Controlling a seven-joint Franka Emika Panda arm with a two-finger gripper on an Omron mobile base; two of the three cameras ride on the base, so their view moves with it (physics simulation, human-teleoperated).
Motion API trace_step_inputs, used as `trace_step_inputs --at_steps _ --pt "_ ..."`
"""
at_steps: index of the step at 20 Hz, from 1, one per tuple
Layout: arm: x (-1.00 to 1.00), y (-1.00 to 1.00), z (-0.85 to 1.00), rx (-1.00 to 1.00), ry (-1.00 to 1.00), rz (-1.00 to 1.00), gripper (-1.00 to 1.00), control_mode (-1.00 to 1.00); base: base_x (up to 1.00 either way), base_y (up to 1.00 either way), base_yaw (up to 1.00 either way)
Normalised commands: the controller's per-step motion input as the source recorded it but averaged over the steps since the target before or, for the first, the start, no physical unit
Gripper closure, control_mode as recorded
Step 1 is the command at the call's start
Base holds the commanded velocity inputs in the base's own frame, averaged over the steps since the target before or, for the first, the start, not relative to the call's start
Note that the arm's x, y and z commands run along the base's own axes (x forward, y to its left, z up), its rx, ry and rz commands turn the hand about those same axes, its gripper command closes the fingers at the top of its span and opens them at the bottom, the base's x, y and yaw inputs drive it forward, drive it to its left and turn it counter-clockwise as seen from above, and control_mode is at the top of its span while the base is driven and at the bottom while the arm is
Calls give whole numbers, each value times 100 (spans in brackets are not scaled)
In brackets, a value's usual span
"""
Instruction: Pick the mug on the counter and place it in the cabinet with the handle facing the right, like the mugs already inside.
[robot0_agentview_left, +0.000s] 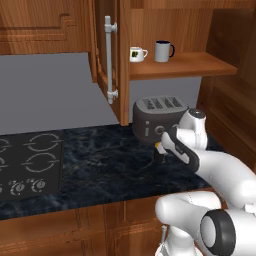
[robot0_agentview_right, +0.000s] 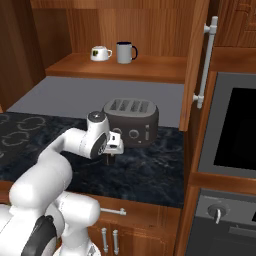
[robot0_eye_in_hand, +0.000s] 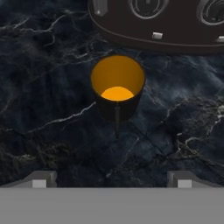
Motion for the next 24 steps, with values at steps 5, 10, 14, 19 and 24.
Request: trace_step_inputs --at_steps 5,10,14,19,24 --pt "19 0 -14 0 0 0 -100 -100 0 0 0" --pt "17 0 -18 0 0 0 -100 -100 0 0 0" --pt "10 0 -14 0 0 0 -100 -100 0 0 0" --pt "10 0 -12 0 0 0 -100 -100 0 0 0" --pt "3 0 -8 0 0 0 -100 -100 0 0 0"
